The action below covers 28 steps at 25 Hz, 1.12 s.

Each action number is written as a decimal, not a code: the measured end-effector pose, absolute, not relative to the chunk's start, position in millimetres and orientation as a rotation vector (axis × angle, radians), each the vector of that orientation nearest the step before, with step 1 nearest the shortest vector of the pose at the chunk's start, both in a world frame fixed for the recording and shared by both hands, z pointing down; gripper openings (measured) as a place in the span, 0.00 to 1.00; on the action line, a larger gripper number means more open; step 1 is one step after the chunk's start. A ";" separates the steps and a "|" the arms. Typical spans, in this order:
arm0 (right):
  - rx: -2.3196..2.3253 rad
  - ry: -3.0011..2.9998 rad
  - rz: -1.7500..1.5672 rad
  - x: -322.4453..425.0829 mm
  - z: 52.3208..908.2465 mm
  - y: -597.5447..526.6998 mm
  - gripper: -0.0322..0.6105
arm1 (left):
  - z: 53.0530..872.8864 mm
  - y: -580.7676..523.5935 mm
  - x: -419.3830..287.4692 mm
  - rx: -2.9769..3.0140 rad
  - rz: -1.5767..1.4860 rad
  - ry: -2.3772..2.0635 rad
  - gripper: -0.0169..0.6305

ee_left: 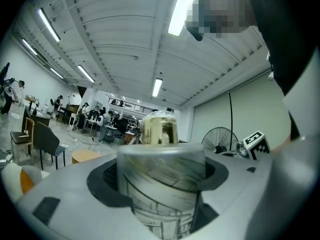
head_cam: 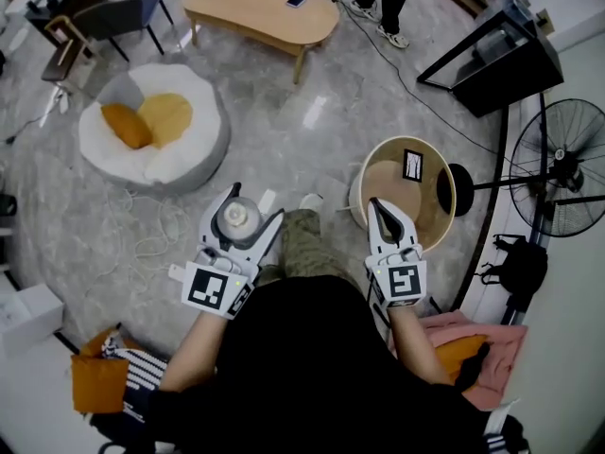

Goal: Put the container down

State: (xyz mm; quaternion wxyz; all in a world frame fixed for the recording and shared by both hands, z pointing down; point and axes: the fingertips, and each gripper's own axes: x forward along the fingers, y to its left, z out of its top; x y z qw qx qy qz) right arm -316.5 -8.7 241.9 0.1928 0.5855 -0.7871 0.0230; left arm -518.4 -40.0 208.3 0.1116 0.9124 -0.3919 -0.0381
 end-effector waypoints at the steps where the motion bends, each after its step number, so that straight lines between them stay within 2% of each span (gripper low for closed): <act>1: 1.656 -2.212 0.060 -308.9 242.7 -18.7 0.08 | 208.1 -47.8 -512.0 2.686 -0.102 -1.151 0.57; 7: 1.772 -2.175 0.051 -244.9 235.6 -92.5 0.08 | 202.1 -122.5 -448.1 2.712 -0.069 -1.083 0.57; 14: 1.920 -2.102 0.122 -136.5 241.7 -168.7 0.08 | 180.6 -231.3 -320.6 2.821 -0.062 -0.872 0.57; 22: 2.063 -1.959 0.213 -15.9 248.4 -220.9 0.08 | 172.6 -310.7 -198.8 2.857 -0.013 -0.716 0.57; 28: 2.147 -1.845 0.261 42.4 260.6 -237.9 0.08 | 175.3 -350.5 -135.1 2.874 0.031 -0.579 0.57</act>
